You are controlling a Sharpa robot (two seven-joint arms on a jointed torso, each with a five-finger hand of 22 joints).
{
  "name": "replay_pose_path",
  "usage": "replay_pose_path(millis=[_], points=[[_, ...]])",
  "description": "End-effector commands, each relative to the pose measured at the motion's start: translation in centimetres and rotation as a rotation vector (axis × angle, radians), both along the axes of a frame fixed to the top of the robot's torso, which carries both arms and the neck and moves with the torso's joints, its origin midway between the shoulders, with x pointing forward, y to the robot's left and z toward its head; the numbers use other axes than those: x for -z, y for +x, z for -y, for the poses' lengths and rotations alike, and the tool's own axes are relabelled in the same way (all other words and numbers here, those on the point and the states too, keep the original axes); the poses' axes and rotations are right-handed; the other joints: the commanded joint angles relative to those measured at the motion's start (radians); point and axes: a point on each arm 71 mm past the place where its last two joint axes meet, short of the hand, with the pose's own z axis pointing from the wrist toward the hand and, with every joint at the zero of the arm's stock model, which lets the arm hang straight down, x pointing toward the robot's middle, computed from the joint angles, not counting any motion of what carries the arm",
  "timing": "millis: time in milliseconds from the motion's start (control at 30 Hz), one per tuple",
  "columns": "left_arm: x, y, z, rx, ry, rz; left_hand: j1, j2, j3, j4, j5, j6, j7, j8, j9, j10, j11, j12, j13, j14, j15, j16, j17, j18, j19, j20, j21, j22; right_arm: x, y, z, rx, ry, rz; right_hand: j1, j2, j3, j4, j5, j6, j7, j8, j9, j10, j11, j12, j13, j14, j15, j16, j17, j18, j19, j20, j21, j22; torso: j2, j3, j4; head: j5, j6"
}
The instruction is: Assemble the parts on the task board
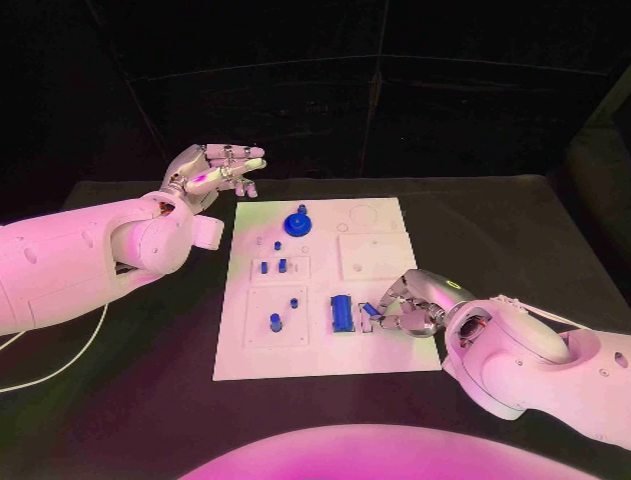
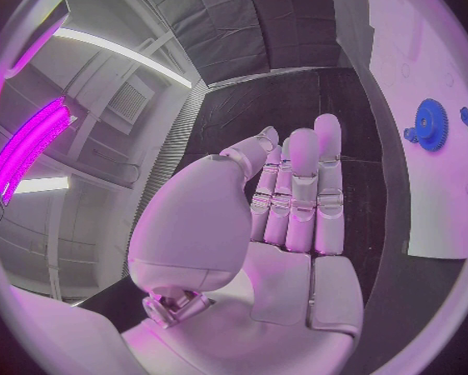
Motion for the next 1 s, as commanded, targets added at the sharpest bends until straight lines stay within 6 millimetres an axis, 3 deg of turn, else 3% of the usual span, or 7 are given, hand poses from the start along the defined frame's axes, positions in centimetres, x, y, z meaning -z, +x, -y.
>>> replay_pose_path(millis=[33, 133, 400, 767, 1000], points=[[-0.13, -0.03, 0.15, 0.013, -0.007, 0.004, -0.002, 0.005, -0.007, 0.0, 0.005, -0.002, 0.001, 0.006, -0.001, -0.006, -0.001, 0.003, 0.0, -0.007, 0.0, 0.0, -0.001, 0.014, 0.004, 0.0, -0.004, -0.001, 0.24, 0.06, -0.21, 0.016, 0.029, -0.038, -0.009, -0.013, 0.004, 0.009, 0.008, 0.01, -0.001, 0.002, -0.002, 0.023, -0.003, 0.005, -0.06, 0.063, -0.005, 0.002, 0.056, -0.013, 0.039, -0.007, 0.003, 0.184, 0.0, -0.0001, -0.0006, 0.001, -0.001], [-0.13, -0.05, 0.14, 0.014, -0.007, 0.003, -0.002, 0.005, -0.007, 0.0, 0.005, -0.002, 0.001, 0.006, -0.001, -0.006, -0.001, 0.003, 0.0, -0.007, 0.0, 0.0, -0.001, 0.014, 0.004, 0.0, -0.004, -0.001, 0.43, 0.11, -0.39, 0.017, 0.022, -0.056, -0.025, -0.022, 0.002, 0.02, 0.032, 0.019, -0.003, 0.003, -0.002, 0.024, -0.005, 0.005, -0.059, 0.063, -0.007, 0.003, 0.058, -0.013, 0.039, -0.008, 0.003, 0.184, 0.0, -0.0005, -0.0002, 0.002, -0.002], [-0.14, -0.08, 0.13, 0.016, -0.008, 0.002, -0.002, 0.005, -0.007, 0.0, 0.005, -0.002, 0.001, 0.006, -0.001, -0.006, -0.001, 0.003, 0.0, -0.007, 0.0, 0.0, -0.001, 0.014, 0.004, 0.0, -0.004, -0.001, 0.7, 0.21, -0.57, 0.022, 0.003, -0.077, -0.051, -0.032, -0.003, 0.038, 0.049, 0.053, -0.017, 0.019, 0.008, 0.026, -0.015, 0.006, -0.059, 0.064, -0.014, 0.004, 0.06, -0.013, 0.04, -0.013, 0.004, 0.186, -0.001, 0.0, -0.0013, 0.003, -0.005], [-0.14, -0.12, 0.15, 0.018, -0.011, -0.001, -0.001, 0.006, -0.008, -0.001, 0.005, -0.002, 0.001, 0.006, -0.001, -0.006, -0.001, 0.004, 0.0, -0.007, 0.0, 0.0, -0.001, 0.014, 0.004, 0.0, -0.005, -0.001, 0.74, 0.43, -0.77, 0.038, -0.005, -0.063, -0.084, -0.039, -0.021, 0.066, 0.089, 0.093, -0.041, 0.059, 0.047, 0.032, -0.035, 0.002, -0.062, 0.062, -0.031, -0.002, 0.052, -0.013, 0.04, -0.029, 0.002, 0.184, 0.0, 0.0, -0.0013, 0.003, -0.007], [-0.13, -0.14, 0.19, 0.02, -0.012, -0.003, -0.001, 0.006, -0.008, -0.001, 0.005, -0.002, 0.001, 0.006, -0.001, -0.006, 0.0, 0.004, 0.0, -0.007, 0.0, 0.0, -0.002, 0.014, 0.004, 0.0, -0.005, -0.001, 0.75, 0.61, -0.73, 0.045, -0.006, -0.05, -0.09, -0.038, -0.026, 0.072, 0.095, 0.096, -0.044, 0.068, 0.056, 0.033, -0.038, 0.004, -0.06, 0.062, -0.033, -0.001, 0.054, -0.013, 0.041, -0.032, 0.004, 0.186, 0.001, -0.0001, -0.0011, 0.001, -0.008]])
